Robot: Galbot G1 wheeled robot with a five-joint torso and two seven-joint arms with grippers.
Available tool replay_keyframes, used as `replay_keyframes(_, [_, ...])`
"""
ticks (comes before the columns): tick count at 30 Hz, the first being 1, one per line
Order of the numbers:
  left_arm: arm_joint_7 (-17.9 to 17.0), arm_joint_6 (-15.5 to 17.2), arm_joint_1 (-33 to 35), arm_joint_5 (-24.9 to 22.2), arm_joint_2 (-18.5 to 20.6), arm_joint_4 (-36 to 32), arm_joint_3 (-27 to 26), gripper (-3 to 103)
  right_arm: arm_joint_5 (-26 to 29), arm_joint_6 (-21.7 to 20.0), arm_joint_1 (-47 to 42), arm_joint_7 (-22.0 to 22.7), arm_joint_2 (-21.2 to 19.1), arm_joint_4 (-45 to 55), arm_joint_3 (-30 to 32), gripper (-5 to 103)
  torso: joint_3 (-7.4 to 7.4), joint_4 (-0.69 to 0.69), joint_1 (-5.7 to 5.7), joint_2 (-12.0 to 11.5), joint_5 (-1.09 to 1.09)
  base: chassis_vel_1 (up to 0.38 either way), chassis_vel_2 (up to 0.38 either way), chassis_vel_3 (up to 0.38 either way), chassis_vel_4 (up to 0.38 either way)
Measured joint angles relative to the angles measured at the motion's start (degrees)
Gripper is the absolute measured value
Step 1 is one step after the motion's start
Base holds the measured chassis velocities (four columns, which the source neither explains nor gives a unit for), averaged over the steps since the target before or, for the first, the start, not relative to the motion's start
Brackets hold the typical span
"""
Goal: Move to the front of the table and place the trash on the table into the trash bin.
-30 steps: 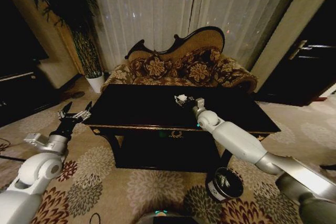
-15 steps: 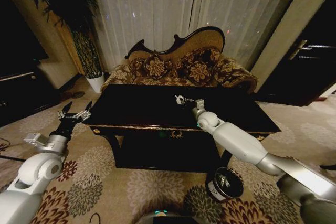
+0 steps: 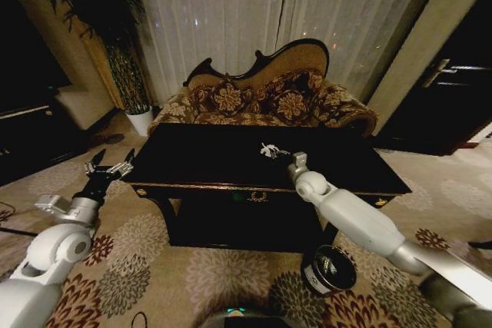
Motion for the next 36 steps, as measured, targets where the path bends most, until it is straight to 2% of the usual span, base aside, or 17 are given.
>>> replay_keyframes(2, [-0.01,0.00,0.00,0.00,0.00,0.00,0.00,100,0.14,-0.01,-2.24,-0.06,-2.51,2.31,2.48,1,0.00,-0.01,0.00,0.00,0.00,0.000,0.000,0.000,0.000])
replay_keyframes(8, [0.00,0.00,0.00,0.00,0.00,0.00,0.00,100,0.36,-0.04,-7.10,-0.07,-5.90,6.47,8.07,1,0.00,-0.02,0.00,0.00,0.01,0.000,0.000,0.000,0.000])
replay_keyframes(12, [0.00,0.00,0.00,0.00,0.00,0.00,0.00,100,0.17,0.12,-19.30,-0.76,-10.49,12.71,20.41,1,0.00,0.00,0.00,0.00,0.00,0.000,0.000,0.000,0.000])
replay_keyframes(13, [0.00,0.00,0.00,0.00,0.00,0.00,0.00,100,0.17,0.12,-19.30,-0.76,-10.49,12.71,20.41,1,0.00,0.00,0.00,0.00,0.00,0.000,0.000,0.000,0.000])
replay_keyframes(14, [0.00,0.00,0.00,0.00,0.00,0.00,0.00,100,0.08,0.20,-22.15,-1.01,-11.21,13.62,23.00,1,0.00,-0.01,0.00,0.00,0.00,0.000,0.000,0.000,0.000])
replay_keyframes(17, [0.01,0.00,0.00,0.00,0.00,0.00,0.00,100,-0.29,0.80,-32.25,-1.43,-13.30,16.78,33.53,1,-0.01,-0.03,-0.01,0.01,-0.01,0.000,0.000,0.000,0.000])
replay_keyframes(18, [0.01,0.00,0.00,0.00,0.00,0.00,0.00,100,-0.29,0.80,-32.25,-1.43,-13.30,16.78,33.53,1,-0.01,-0.03,-0.01,0.01,-0.01,0.000,0.000,0.000,0.000])
replay_keyframes(21, [0.00,0.00,0.00,0.00,0.00,0.00,0.00,100,-0.95,1.86,-39.25,-1.58,-13.51,18.68,39.94,1,-0.01,-0.01,-0.01,0.01,0.00,0.000,0.000,0.000,0.000])
replay_keyframes(23, [-0.01,0.00,0.00,0.00,0.00,0.00,0.00,100,-1.18,1.98,-40.81,-1.58,-13.19,19.16,41.28,1,0.00,0.00,-0.01,0.01,-0.02,0.000,0.000,0.000,0.000])
replay_keyframes(27, [0.00,0.00,0.00,0.00,0.00,0.00,0.00,100,-2.85,2.34,-48.36,-1.60,-10.60,21.53,46.90,1,0.00,-0.01,-0.01,0.01,0.00,0.000,0.000,0.000,0.000])
replay_keyframes(36, [0.00,0.00,0.00,0.00,0.00,0.00,0.00,100,-4.36,2.89,-55.90,-1.45,-5.01,24.14,55.48,1,0.00,0.00,0.00,0.01,-0.03,0.000,0.000,0.000,0.000])
